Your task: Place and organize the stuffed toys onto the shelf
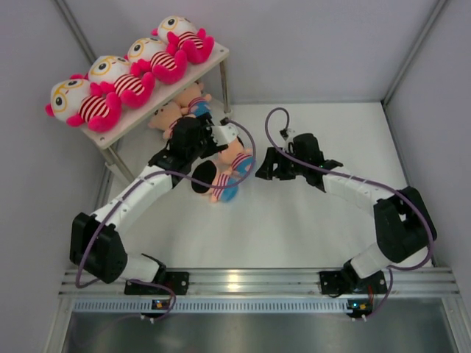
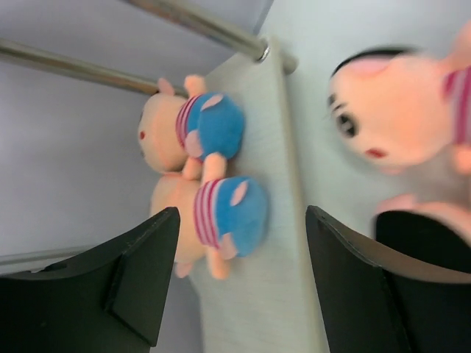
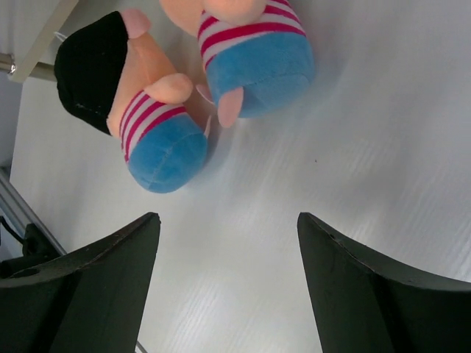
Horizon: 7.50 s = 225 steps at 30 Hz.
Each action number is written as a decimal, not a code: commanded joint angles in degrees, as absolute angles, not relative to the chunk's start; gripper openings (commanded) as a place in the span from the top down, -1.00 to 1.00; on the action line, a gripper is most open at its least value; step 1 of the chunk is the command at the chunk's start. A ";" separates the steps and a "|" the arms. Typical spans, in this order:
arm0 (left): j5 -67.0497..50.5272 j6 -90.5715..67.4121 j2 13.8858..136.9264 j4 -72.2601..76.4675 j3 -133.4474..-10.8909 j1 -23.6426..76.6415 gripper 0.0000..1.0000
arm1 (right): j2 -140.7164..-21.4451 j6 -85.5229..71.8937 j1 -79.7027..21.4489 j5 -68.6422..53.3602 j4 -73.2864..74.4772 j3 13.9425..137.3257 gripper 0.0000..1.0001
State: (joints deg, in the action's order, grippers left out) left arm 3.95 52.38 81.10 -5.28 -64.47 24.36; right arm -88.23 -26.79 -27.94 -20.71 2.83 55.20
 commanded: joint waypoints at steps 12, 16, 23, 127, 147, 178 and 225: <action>12.21 31.11 91.47 -17.67 -72.42 42.89 -0.47 | -74.28 -28.04 -16.35 -21.00 -0.70 43.16 -0.49; 16.61 28.57 96.49 -16.97 -71.28 45.35 -0.70 | -72.25 -27.07 -14.07 -21.62 -0.79 40.87 -0.49; 24.78 34.35 108.70 -8.11 -76.99 45.44 -0.85 | -71.98 -24.88 -11.95 -24.78 -0.18 40.69 -0.49; 19.43 63.19 108.90 -41.22 -93.69 16.79 -0.01 | -69.17 -23.82 -10.37 -27.07 -0.70 41.40 -0.47; 15.13 61.36 93.69 -41.57 -88.68 25.84 -0.51 | -74.25 -31.28 -16.16 -32.69 -8.25 42.10 -0.47; 0.81 46.85 101.00 -44.65 -73.92 30.76 0.63 | -80.85 -40.25 -18.98 -36.82 -21.00 38.06 -0.45; -28.46 38.83 76.66 -49.04 -84.64 30.41 -0.25 | -69.37 8.04 -35.59 -15.84 -7.90 48.18 1.00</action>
State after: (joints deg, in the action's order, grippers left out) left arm -18.87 29.85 84.14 -48.60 -83.57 31.20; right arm -77.45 -12.95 -34.02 -22.98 -11.90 49.52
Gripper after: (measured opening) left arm 0.603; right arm 0.044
